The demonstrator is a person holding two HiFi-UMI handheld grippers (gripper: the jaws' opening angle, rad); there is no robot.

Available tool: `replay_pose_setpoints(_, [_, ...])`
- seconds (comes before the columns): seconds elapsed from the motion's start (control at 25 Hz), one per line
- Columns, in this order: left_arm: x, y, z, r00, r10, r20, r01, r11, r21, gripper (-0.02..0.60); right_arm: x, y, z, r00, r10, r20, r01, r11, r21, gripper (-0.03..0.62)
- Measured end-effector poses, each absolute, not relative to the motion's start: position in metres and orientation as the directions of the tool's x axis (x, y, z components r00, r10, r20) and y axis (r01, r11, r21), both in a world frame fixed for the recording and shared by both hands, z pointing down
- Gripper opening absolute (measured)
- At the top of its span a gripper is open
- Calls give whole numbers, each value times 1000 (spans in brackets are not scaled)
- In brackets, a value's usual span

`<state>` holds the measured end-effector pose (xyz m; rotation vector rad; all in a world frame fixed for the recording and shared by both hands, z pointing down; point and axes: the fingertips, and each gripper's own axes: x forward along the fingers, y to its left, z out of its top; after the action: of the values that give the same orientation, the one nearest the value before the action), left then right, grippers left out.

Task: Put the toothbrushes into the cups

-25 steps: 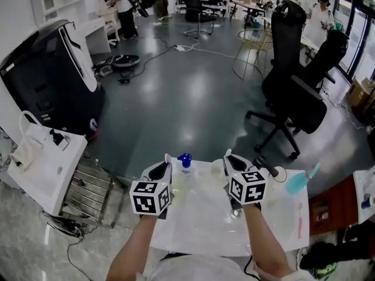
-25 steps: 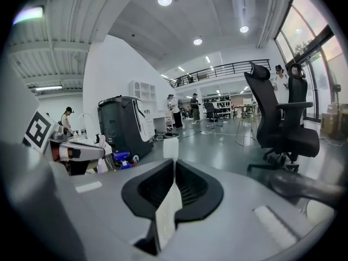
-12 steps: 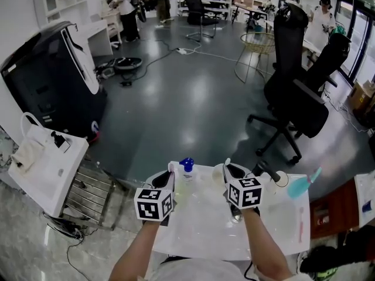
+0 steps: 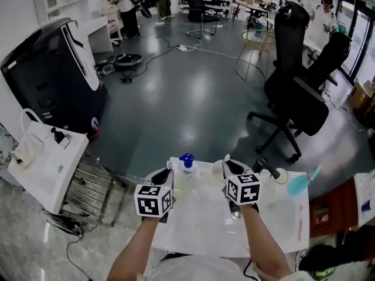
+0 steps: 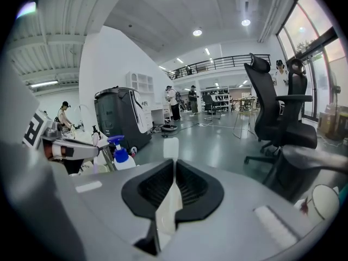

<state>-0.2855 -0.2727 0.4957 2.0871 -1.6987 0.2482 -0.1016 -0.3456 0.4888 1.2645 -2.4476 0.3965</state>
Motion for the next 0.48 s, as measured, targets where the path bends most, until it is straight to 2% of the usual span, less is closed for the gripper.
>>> replay_pose_setpoints(0.36, [-287, -272, 496, 225, -889, 399, -965, -146, 219, 23, -98, -345, 491, -525, -726, 445, -831, 550, -83, 34])
replay_pose_setpoints(0.48, [-287, -272, 494, 222, -892, 393, -965, -145, 217, 48, -98, -344, 490, -527, -726, 441, -832, 547, -93, 43])
